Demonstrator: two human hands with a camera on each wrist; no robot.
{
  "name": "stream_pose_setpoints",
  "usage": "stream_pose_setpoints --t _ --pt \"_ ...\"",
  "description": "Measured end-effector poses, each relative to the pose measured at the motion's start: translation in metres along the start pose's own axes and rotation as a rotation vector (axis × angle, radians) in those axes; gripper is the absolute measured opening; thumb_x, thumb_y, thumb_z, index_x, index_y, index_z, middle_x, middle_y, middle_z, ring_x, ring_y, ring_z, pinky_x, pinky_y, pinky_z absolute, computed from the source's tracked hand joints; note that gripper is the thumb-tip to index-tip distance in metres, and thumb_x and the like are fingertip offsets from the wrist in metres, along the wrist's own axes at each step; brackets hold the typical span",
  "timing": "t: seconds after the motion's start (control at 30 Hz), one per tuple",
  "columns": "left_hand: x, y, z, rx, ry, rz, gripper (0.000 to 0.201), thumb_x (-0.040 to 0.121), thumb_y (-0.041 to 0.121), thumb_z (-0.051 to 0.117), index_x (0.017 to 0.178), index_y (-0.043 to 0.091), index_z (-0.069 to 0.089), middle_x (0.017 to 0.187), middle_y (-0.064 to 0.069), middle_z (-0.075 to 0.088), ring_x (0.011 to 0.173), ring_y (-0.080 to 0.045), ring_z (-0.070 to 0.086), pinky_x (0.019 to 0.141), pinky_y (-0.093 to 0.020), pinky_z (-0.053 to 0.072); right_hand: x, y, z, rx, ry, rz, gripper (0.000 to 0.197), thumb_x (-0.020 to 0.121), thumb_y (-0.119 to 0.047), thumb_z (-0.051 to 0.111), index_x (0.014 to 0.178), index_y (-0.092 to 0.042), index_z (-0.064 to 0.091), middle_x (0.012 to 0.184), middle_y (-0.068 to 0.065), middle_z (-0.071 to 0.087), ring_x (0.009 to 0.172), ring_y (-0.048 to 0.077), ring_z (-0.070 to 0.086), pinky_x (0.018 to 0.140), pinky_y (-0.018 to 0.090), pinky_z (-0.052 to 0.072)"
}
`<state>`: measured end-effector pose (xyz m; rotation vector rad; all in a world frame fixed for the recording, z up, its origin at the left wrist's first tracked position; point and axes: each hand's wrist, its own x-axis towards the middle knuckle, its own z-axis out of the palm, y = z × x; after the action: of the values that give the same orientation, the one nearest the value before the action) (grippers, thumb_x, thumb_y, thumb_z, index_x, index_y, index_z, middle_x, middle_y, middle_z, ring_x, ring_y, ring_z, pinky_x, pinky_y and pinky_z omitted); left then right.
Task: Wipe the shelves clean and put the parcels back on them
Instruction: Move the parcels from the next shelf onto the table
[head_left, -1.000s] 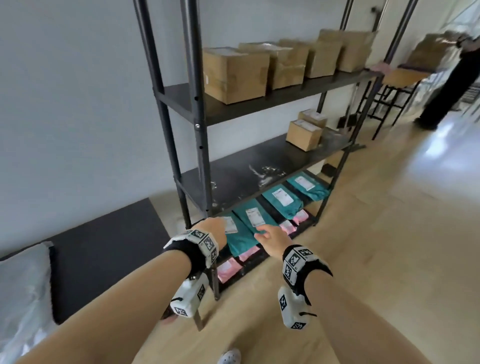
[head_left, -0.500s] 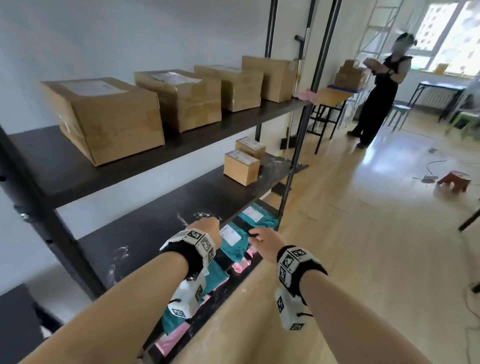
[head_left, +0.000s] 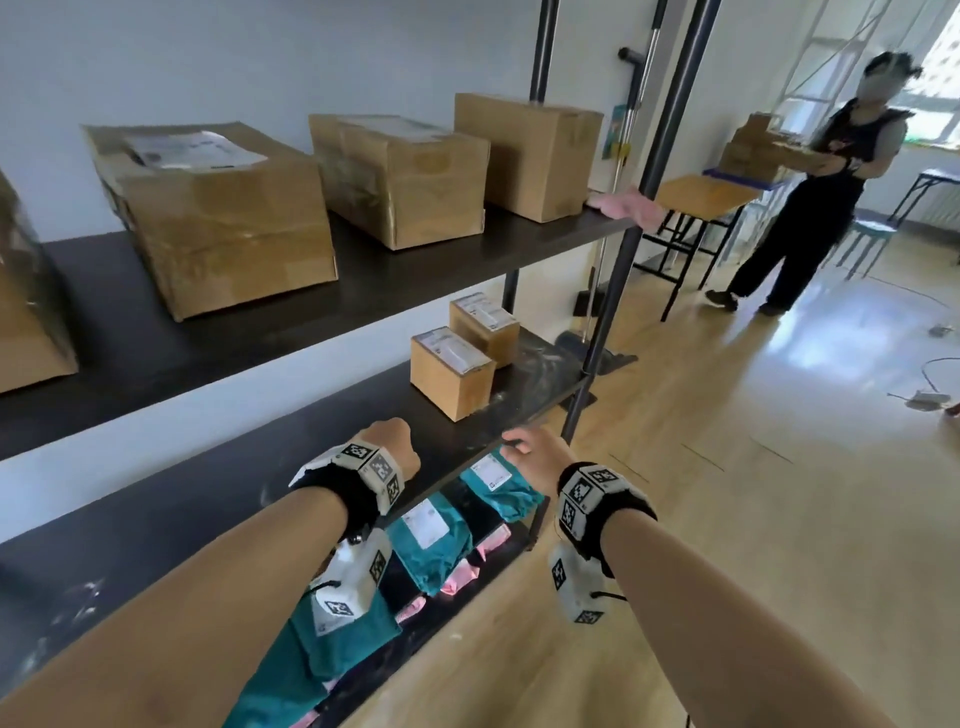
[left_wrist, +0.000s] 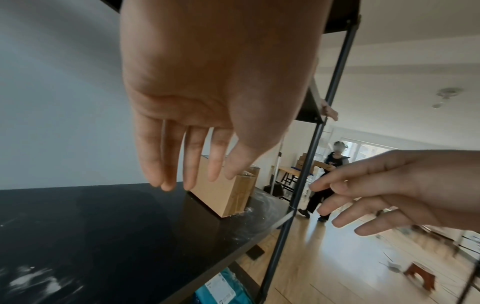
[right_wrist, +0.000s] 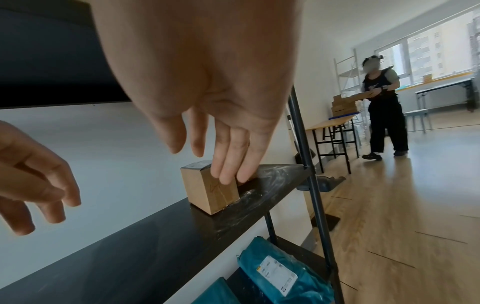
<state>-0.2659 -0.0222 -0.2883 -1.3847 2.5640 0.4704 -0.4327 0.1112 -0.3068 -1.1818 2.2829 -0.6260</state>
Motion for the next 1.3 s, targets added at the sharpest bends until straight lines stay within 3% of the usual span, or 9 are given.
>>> stream_pose_setpoints --t 0.13,0.37,0.5,0.6,0.67,0.77,0.9,1.03,1.3 --pt "0.041 0.029 0.004 -0.068 0.001 -0.131 0.028 0.090 0.024 0.050 0.108 0.005 0.061 0.110 -0.011 0.065 0.098 -0.029 0.063 0.075 -0.031 0.048 0.062 0.024 -0.029 0.004 -0.061 -0.063 0.038 0.097 -0.030 0.051 0.132 -0.016 0.054 0.131 0.008 0.059 0.120 0.023 0.056 0.102 0.035 0.044" --pt "0.091 0.074 -0.007 -0.297 0.042 -0.311 0.035 0.095 0.027 0.047 0.114 0.002 0.063 0.117 -0.014 0.063 0.109 -0.031 0.059 0.092 -0.035 0.049 0.157 0.049 -0.069 0.031 -0.191 -0.165 0.039 0.096 -0.031 0.052 0.132 -0.015 0.055 0.130 0.008 0.060 0.118 0.023 0.057 0.101 0.034 0.045" --pt "0.115 0.083 -0.012 -0.608 0.159 -0.365 0.021 0.092 0.022 0.053 0.098 0.005 0.063 0.105 -0.020 0.065 0.097 -0.037 0.063 0.086 -0.041 0.054 0.200 0.046 -0.075 0.032 -0.261 -0.185 0.041 0.096 -0.032 0.051 0.134 -0.015 0.052 0.130 0.008 0.060 0.118 0.024 0.057 0.099 0.032 0.043" --pt "0.136 0.079 -0.009 -0.766 0.192 -0.430 0.029 0.093 0.024 0.053 0.115 0.006 0.059 0.101 -0.016 0.062 0.077 -0.028 0.060 0.079 -0.040 0.056 0.230 0.037 -0.068 0.089 -0.300 -0.199 0.046 0.096 -0.032 0.052 0.138 -0.013 0.047 0.133 0.010 0.057 0.120 0.024 0.056 0.099 0.033 0.044" --pt "0.150 0.077 -0.005 -0.895 0.161 -0.462 0.039 0.094 0.024 0.053 0.129 0.008 0.050 0.112 -0.019 0.059 0.079 -0.023 0.055 0.077 -0.040 0.055 0.248 0.030 -0.061 0.118 -0.338 -0.203 0.051 0.096 -0.030 0.052 0.142 -0.010 0.041 0.136 0.012 0.054 0.119 0.026 0.055 0.091 0.030 0.047" --pt "0.169 0.077 0.001 -1.048 0.100 -0.505 0.048 0.095 0.027 0.052 0.139 0.014 0.039 0.107 -0.012 0.054 0.086 -0.022 0.055 0.081 -0.041 0.054 0.271 0.021 -0.049 0.159 -0.375 -0.179 0.056 0.095 -0.029 0.052 0.145 -0.011 0.034 0.138 0.013 0.050 0.112 0.025 0.056 0.076 0.027 0.051" --pt "0.192 0.077 0.008 -1.164 0.054 -0.544 0.052 0.095 0.032 0.052 0.143 0.025 0.033 0.128 -0.007 0.049 0.114 -0.026 0.053 0.086 -0.044 0.052 0.298 0.017 -0.036 0.240 -0.454 -0.112 0.059 0.095 -0.025 0.053 0.148 -0.014 0.030 0.144 0.009 0.044 0.127 0.025 0.047 0.106 0.042 0.042" --pt "0.206 0.077 0.012 -1.235 0.048 -0.588 0.049 0.093 0.034 0.054 0.139 0.033 0.037 0.125 -0.003 0.057 0.109 -0.023 0.059 0.087 -0.046 0.053 0.312 0.017 -0.028 0.376 -0.550 -0.031 0.056 0.095 -0.021 0.053 0.147 -0.017 0.032 0.138 0.009 0.051 0.121 0.025 0.052 0.103 0.045 0.045" --pt "0.204 0.089 0.006 -1.216 0.078 -0.587 0.053 0.092 0.030 0.057 0.140 0.028 0.038 0.120 -0.004 0.062 0.102 -0.022 0.064 0.076 -0.037 0.055 0.304 0.021 -0.035 0.575 -0.622 0.025 0.047 0.097 -0.009 0.047 0.142 -0.018 0.039 0.127 0.007 0.058 0.116 0.025 0.055 0.101 0.047 0.046"
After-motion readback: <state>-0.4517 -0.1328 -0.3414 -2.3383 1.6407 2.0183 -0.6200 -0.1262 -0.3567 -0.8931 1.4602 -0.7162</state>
